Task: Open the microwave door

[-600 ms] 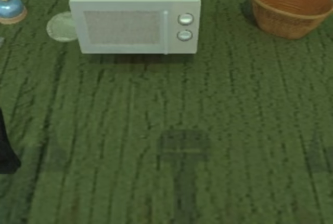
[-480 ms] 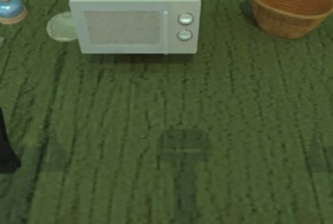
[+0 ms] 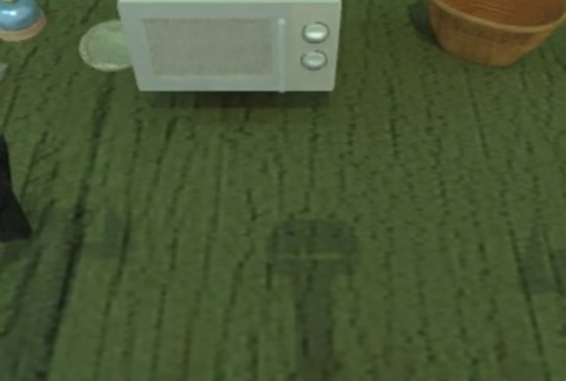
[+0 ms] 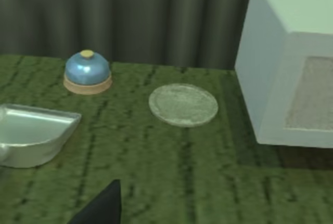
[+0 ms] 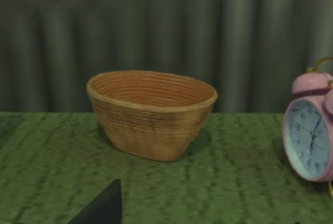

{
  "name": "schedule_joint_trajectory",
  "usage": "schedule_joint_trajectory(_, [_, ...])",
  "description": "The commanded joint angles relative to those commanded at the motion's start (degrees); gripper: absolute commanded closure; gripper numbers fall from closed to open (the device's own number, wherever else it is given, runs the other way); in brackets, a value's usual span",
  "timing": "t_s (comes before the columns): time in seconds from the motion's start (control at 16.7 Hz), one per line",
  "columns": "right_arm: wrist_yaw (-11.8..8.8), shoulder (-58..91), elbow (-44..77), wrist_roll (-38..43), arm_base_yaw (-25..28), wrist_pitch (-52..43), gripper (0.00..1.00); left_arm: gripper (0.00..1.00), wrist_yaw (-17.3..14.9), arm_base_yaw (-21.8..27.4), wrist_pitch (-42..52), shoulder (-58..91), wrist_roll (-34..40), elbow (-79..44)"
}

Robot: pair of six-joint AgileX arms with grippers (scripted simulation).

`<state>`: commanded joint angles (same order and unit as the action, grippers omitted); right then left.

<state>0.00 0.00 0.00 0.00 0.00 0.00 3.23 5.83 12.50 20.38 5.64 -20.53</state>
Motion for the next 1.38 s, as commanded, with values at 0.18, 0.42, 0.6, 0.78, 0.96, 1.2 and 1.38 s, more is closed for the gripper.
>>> schedule_joint_trajectory(0.18, [0.0,0.0,0.0,0.0,0.0,0.0,0.0,0.0,2.1,4.4,8.4,14.9,4.0,-15.9])
schedule_joint_trajectory(0.42, [0.0,0.0,0.0,0.0,0.0,0.0,0.0,0.0,5.3,11.2,21.0,37.9,9.9,-40.2])
schedule_joint_trajectory(0.6, [0.0,0.0,0.0,0.0,0.0,0.0,0.0,0.0,7.6,16.5,30.6,56.1,14.5,-59.1])
schedule_joint_trajectory(0.78, [0.0,0.0,0.0,0.0,0.0,0.0,0.0,0.0,9.8,21.3,39.6,73.3,18.8,-76.8])
schedule_joint_trajectory(0.96, [0.0,0.0,0.0,0.0,0.0,0.0,0.0,0.0,11.8,25.4,47.3,88.3,22.5,-92.3])
schedule_joint_trajectory(1.2, [0.0,0.0,0.0,0.0,0.0,0.0,0.0,0.0,13.6,29.2,54.8,102.1,26.0,-107.2])
schedule_joint_trajectory(1.38, [0.0,0.0,0.0,0.0,0.0,0.0,0.0,0.0,14.3,30.6,57.6,107.2,27.3,-112.6])
